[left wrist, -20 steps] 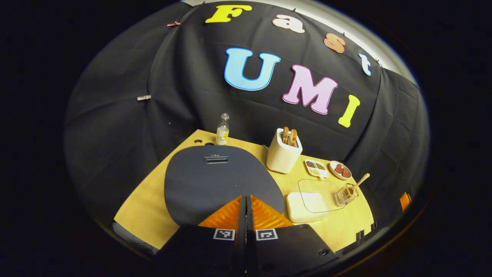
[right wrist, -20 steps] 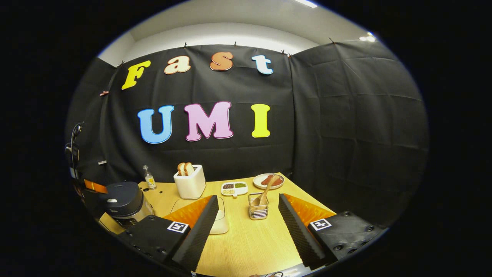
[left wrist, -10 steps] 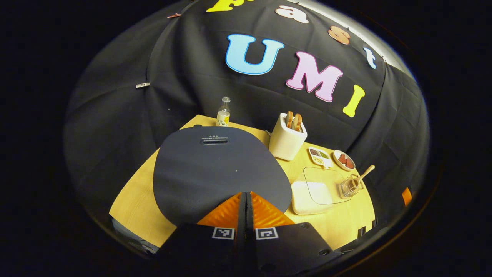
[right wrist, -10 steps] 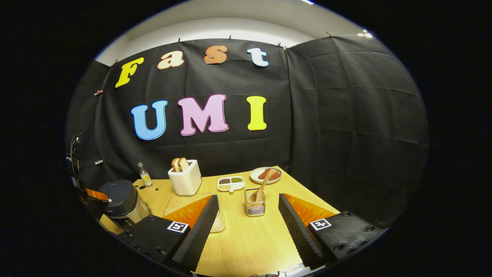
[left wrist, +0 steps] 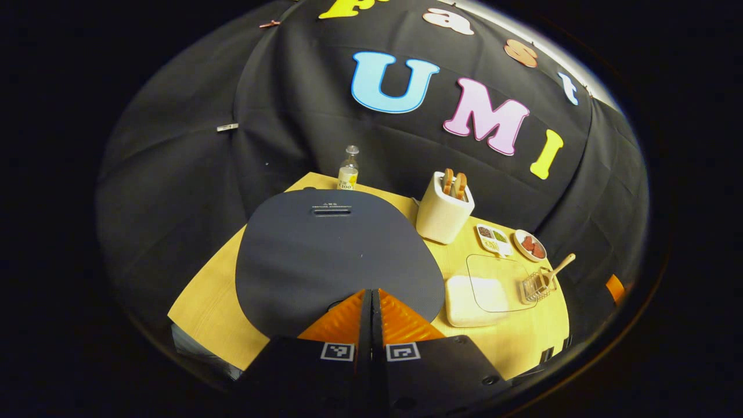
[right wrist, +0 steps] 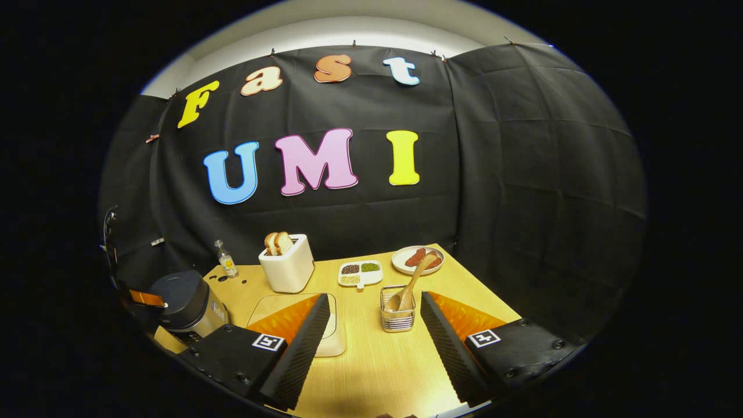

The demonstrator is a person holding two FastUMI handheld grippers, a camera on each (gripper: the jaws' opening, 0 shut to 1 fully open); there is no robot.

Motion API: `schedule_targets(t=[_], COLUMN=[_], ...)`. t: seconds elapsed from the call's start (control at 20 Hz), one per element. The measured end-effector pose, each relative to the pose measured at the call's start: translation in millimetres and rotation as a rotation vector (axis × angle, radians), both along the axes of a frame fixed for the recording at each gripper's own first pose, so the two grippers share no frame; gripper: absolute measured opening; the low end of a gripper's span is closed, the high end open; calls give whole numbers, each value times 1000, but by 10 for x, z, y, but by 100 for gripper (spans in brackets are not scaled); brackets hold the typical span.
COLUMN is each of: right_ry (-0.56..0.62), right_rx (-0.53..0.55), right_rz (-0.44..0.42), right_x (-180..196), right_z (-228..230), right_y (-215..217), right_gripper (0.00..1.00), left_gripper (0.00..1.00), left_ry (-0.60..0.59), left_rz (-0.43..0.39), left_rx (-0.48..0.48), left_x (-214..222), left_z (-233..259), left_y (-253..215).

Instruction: Close the left gripper, press the button to open the rice cooker; take a wooden spoon from the chopstick holder with the right hand, scoop a spoonful of rice and pour it into the rice cooker, then put the wooden spoon back into the chopstick holder.

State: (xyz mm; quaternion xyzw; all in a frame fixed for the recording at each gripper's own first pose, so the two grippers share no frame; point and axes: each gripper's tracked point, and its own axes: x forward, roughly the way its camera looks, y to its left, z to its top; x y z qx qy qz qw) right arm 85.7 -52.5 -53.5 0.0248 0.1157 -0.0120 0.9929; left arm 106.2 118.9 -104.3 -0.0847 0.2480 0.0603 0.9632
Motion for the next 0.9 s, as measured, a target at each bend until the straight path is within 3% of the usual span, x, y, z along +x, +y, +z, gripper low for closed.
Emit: schedule_targets(t=[0.1,0.3,0.45,0.55,0.8,0.9], right_ry=[-1,-12,-28,-23,1,8], right_rx=[7,31,35,46,60,62], right_rz=[9,12,8,10,21,19], right_x=[117,385,580,685,980,1116], right_z=[28,61,80,52,-80,-110], right_y=[-64,-196,-320,-396,-547,-634], right_gripper=[98,98,99,98,98,98], left_gripper=[6,7,8,17,97,98], left_ry=[-53,-298,-423,-473,-483,-462], left_rz=[54,150,191,198,215,239], left_rx=[53,239,269,262,244,241], left_x=[27,-19,-101,-131,-241,-260], left_z=[204,1204,1679,1757,1664,1573], left_y=[-13,-46,-186,-315,-605,-689])
